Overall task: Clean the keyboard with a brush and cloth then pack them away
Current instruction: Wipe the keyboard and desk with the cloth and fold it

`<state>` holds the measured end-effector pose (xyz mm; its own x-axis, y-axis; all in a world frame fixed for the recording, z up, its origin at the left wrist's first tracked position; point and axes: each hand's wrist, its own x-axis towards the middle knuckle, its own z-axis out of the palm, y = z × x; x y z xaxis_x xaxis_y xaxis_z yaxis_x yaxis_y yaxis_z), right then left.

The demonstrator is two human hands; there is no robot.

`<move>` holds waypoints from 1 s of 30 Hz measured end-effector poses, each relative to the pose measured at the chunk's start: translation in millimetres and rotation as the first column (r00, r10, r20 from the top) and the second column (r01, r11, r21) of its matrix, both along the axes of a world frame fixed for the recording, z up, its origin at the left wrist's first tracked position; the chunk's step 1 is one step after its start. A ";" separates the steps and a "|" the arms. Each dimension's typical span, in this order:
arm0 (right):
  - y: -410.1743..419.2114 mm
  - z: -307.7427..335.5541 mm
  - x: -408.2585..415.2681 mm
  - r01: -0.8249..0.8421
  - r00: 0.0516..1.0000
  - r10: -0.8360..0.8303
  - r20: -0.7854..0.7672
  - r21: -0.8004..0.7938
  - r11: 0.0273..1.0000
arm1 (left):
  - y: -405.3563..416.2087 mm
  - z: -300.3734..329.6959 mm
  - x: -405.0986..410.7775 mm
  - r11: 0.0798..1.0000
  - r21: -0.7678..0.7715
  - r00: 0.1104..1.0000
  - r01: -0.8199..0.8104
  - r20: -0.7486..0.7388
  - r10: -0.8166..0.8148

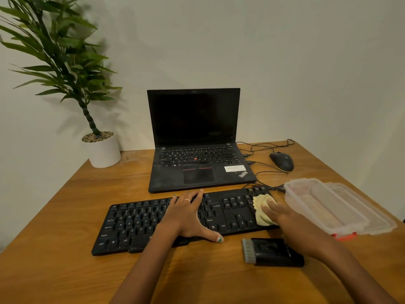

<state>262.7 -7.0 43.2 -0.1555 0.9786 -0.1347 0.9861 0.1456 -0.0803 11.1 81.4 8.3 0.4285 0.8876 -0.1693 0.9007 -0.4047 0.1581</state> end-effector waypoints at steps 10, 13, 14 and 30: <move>-2.4 -17.5 -24.8 -0.097 0.980 0.089 -0.179 -0.038 0.995 | -1.3 0.7 0.5 1.000 -0.001 1.000 -0.006 0.005 0.006; 6.3 -23.4 -5.5 -0.057 0.985 0.053 -0.165 -0.022 0.998 | -2.0 0.9 0.1 1.000 -0.003 1.000 0.000 0.013 0.000; 5.9 -22.2 0.9 -0.037 0.991 0.035 -0.126 -0.016 0.999 | -2.1 0.8 -0.2 1.000 -0.005 1.000 0.000 0.015 0.000; 11.7 -29.3 11.3 0.011 0.997 -0.016 -0.078 -0.061 0.998 | -1.7 0.1 -0.7 1.000 -0.001 1.000 0.006 0.017 -0.006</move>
